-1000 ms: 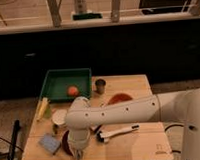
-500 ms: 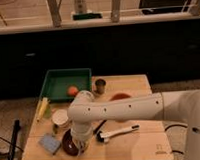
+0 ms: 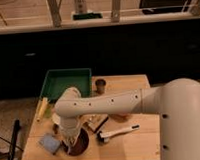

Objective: Wipe purple bowl with towel

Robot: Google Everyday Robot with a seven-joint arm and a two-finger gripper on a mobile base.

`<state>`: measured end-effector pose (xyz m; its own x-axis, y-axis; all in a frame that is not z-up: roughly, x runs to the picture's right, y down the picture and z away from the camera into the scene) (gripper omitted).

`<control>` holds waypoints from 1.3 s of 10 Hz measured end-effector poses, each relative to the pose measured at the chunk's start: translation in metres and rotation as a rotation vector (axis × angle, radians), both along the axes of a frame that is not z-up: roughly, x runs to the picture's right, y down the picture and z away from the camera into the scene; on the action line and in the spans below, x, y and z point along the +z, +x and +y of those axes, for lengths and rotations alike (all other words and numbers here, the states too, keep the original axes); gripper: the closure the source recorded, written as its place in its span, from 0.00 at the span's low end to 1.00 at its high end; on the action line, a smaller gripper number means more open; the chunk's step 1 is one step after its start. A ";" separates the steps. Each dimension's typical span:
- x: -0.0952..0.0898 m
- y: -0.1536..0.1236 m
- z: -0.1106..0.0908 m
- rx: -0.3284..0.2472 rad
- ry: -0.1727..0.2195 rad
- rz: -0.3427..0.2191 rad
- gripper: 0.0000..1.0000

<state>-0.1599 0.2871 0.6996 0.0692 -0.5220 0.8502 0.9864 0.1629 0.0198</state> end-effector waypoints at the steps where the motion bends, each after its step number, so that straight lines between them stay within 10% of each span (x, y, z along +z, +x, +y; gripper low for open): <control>1: -0.002 -0.006 0.002 -0.016 -0.001 -0.020 1.00; 13: -0.007 -0.016 0.004 -0.037 -0.004 -0.071 1.00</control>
